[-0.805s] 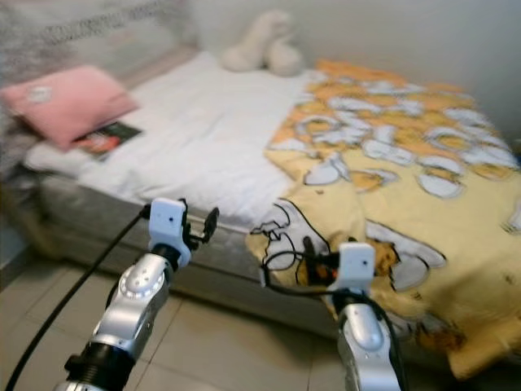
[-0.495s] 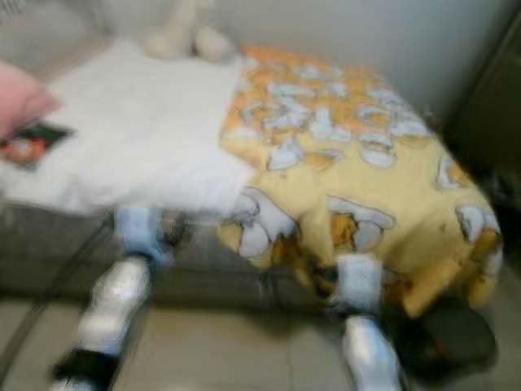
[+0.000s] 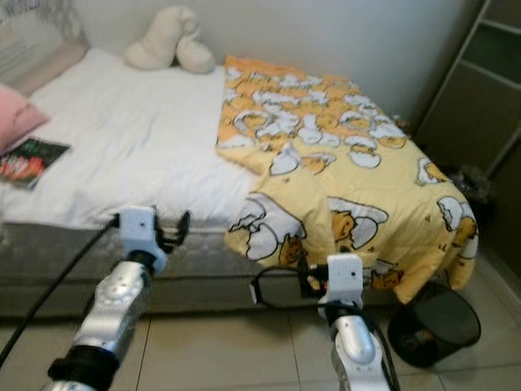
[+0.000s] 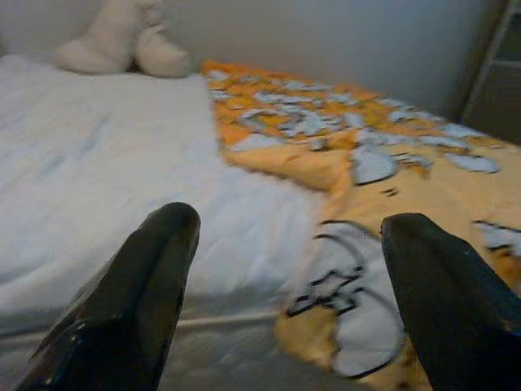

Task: Clean up the room

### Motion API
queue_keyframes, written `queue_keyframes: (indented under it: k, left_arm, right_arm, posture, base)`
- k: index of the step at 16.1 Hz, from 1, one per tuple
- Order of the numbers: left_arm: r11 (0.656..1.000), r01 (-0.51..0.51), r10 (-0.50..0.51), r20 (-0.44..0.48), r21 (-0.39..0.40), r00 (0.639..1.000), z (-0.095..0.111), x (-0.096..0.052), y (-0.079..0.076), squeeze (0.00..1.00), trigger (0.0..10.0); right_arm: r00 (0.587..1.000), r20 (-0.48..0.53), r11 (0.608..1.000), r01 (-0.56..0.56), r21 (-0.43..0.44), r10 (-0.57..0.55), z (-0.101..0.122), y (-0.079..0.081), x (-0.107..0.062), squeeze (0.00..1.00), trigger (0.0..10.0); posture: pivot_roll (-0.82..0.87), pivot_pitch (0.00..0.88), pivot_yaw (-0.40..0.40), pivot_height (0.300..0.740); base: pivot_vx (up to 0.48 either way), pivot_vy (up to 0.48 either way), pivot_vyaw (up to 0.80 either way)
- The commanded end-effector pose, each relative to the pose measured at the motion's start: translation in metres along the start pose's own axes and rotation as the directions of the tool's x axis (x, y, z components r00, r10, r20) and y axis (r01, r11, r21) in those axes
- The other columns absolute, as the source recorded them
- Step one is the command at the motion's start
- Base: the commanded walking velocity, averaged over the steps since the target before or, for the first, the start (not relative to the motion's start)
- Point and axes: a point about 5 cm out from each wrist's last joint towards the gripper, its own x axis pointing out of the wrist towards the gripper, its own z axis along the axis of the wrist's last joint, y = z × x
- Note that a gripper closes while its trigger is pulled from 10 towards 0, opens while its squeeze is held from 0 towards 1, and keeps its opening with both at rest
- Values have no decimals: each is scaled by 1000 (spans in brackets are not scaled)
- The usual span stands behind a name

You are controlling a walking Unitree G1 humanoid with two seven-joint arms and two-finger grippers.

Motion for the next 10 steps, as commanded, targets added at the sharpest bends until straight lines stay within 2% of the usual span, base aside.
queue_keyframes:
  k: [1, 3, 7, 10]
  left_arm:
    - [999, 34, -34, 2, 11, 999, 1, 3, -6, 0, 10000]
    - [999, 31, -31, -21, 6, 999, -2, 4, -5, 0, 10000]
    - [1000, -8, 8, -43, -6, 999, -6, 5, 3, 0, 10000]
    - [1000, -5, 5, -27, 22, 1000, -3, 5, 6, 0, 10000]
  right_arm:
    - [1000, 18, 1000, 6, -12, -6, 4, -3, 2, 67, 10000]
    - [1000, 20, 1000, -16, -25, 17, 5, 1, 4, 67, 10000]
    - [999, 22, 999, -32, -23, 32, 7, 4, 7, 51, 10000]
    - [999, 21, 999, -46, -13, 46, 6, 7, 7, 55, 10000]
  posture:
    - [66, 0, -59, 740]
    - [66, 0, -65, 740]
    - [71, 0, -69, 740]
    - [73, 0, -69, 740]
  base:
    - [480, 0, 0]
    - [480, 0, 0]
    - [386, 283, 0]
    - [447, 0, 0]
